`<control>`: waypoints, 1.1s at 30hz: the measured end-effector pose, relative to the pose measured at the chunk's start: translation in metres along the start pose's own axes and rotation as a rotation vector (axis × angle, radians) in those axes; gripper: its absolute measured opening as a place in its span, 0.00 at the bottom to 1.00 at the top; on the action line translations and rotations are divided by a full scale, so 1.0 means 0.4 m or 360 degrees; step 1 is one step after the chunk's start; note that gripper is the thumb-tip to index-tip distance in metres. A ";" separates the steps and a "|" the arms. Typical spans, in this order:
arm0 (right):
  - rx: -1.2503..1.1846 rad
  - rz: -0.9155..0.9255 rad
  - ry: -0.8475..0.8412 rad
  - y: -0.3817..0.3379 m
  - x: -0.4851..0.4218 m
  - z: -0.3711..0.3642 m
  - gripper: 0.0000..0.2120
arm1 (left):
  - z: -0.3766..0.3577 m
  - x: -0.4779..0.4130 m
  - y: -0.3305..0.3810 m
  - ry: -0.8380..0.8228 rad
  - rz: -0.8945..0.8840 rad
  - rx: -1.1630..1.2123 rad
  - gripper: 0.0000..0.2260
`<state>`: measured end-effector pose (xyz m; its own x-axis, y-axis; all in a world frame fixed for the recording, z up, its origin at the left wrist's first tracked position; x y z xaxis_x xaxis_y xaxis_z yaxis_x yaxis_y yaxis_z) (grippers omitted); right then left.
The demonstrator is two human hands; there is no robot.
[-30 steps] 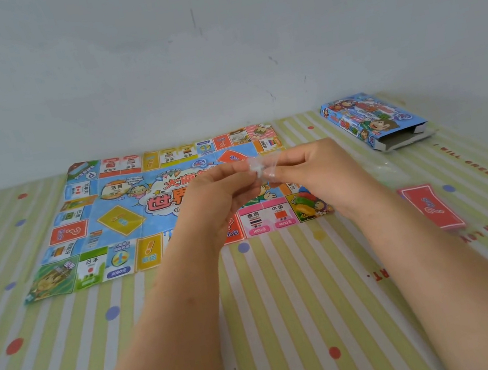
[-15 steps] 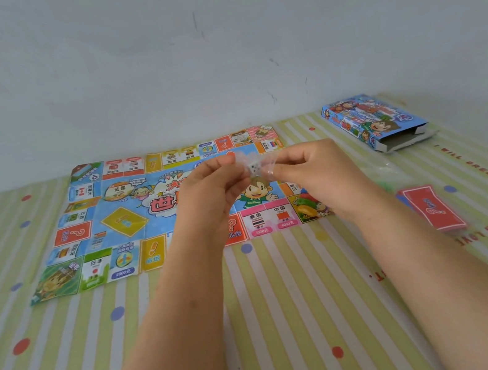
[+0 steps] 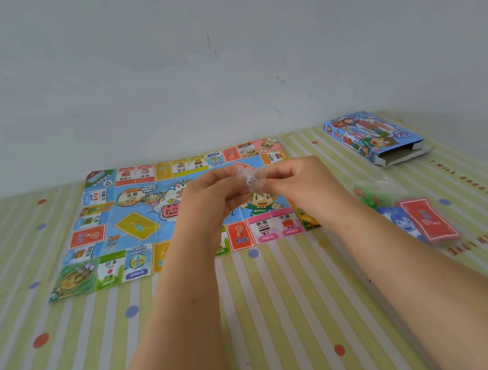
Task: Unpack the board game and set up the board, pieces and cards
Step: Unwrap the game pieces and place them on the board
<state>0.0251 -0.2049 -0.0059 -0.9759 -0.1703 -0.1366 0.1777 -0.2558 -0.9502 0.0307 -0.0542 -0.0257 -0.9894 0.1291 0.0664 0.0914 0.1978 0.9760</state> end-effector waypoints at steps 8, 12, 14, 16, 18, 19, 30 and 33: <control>0.0071 -0.0043 -0.0088 -0.009 -0.014 -0.028 0.13 | 0.023 -0.005 0.008 -0.0016 0.0053 -0.0023 0.04; 0.0042 -0.0063 -0.0110 -0.015 -0.030 -0.043 0.12 | 0.055 -0.010 0.018 0.0049 0.0062 0.0012 0.04; 0.0073 -0.0050 -0.0049 -0.021 -0.044 -0.041 0.08 | 0.087 -0.012 0.020 0.0163 0.0060 0.0042 0.06; 0.0135 -0.0042 -0.0025 -0.030 -0.061 -0.048 0.06 | 0.117 -0.011 0.026 0.0246 0.0045 0.0060 0.06; 0.0174 -0.0031 -0.0067 -0.038 -0.078 -0.070 0.08 | 0.132 -0.010 0.033 0.0257 0.0026 0.0069 0.05; 0.0182 -0.0026 -0.0083 -0.042 -0.083 -0.080 0.09 | 0.138 -0.009 0.037 0.0261 0.0018 0.0073 0.05; 0.0102 0.0113 -0.0102 -0.079 -0.110 -0.150 0.06 | 0.171 0.006 0.058 0.0191 -0.0035 0.0090 0.04; 0.0067 0.0163 -0.0114 -0.092 -0.108 -0.164 0.09 | 0.181 0.013 0.057 0.0181 -0.0012 0.0100 0.05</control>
<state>0.0526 -0.1256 0.0167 -0.9411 -0.2649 -0.2103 0.2823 -0.2730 -0.9196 0.0357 0.0215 -0.0180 -0.9962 0.0170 0.0856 0.0871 0.2591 0.9619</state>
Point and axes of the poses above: each hand's wrist, its own x-axis away from the middle knuckle, its own z-axis out of the back of the hand, y = z × x, the point moved 9 cm from there along -x, towards the middle knuckle, and after that the axes turned 7 degrees about -y, right-handed, at the moved point
